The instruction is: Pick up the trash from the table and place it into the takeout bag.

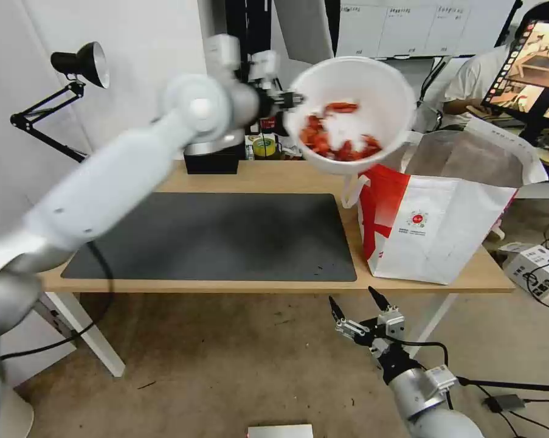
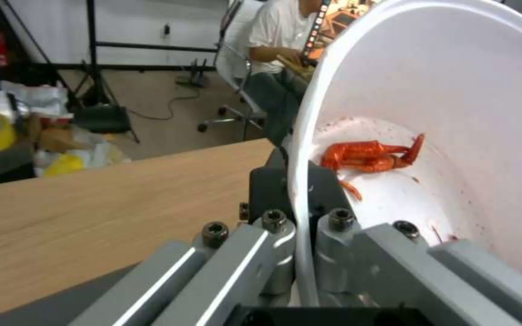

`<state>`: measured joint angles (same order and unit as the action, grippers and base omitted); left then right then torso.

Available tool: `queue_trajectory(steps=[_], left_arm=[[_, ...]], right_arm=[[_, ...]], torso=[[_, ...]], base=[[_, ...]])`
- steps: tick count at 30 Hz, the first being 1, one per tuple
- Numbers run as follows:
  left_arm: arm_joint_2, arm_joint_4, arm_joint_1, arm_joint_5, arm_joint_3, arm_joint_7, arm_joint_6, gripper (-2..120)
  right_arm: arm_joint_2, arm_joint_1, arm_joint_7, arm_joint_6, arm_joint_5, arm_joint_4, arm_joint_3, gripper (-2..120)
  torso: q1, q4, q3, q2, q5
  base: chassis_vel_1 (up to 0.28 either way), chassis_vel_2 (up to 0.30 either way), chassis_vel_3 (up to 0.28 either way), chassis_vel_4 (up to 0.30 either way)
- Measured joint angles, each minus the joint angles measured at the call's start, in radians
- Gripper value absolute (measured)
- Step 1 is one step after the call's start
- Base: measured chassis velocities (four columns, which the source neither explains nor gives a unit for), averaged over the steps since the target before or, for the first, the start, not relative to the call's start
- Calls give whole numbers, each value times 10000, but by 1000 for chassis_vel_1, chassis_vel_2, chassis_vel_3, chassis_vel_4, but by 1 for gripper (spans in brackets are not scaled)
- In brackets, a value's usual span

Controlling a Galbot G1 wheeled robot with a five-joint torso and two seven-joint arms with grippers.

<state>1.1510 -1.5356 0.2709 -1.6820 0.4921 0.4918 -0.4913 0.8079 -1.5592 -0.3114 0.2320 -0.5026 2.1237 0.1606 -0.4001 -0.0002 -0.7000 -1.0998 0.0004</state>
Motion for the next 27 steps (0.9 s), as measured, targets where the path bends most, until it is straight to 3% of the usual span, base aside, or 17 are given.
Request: queue_trajectory(steps=[7, 9, 11, 20, 22, 27], left_arm=[[1819, 1503, 239, 305, 211, 1020, 1228, 0], [1966, 1634, 247, 332, 214, 1141, 1317, 0], [2533, 2147, 258, 538, 304, 1574, 1668, 0], [3607, 2920, 57, 1823, 877, 1625, 2286, 0], [3902, 3193, -34, 2531, 1121, 1455, 2734, 0], [4049, 3370, -109, 3235, 1326, 1336, 3126, 0]], right_arm=[[0, 0, 0, 0, 0, 1, 0, 100], [0, 0, 0, 0, -1, 0, 0, 100], [1, 0, 0, 0, 0, 0, 0, 100], [0, 0, 0, 0, 0, 0, 0, 100], [0, 0, 0, 0, 0, 0, 0, 100], [0, 0, 0, 0, 0, 1, 0, 100]], torso=[[0, 1, 0, 0, -1], [0, 1, 0, 0, -1], [0, 1, 0, -1, -1], [0, 2, 0, 0, -2], [1, -1, 1, -1, -1], [1, 3, 1, -1, -3]], base=[[0, 0, 0, 0], [0, 0, 0, 0], [0, 0, 0, 0], [0, 0, 0, 0], [0, 0, 0, 0], [0, 0, 0, 0]])
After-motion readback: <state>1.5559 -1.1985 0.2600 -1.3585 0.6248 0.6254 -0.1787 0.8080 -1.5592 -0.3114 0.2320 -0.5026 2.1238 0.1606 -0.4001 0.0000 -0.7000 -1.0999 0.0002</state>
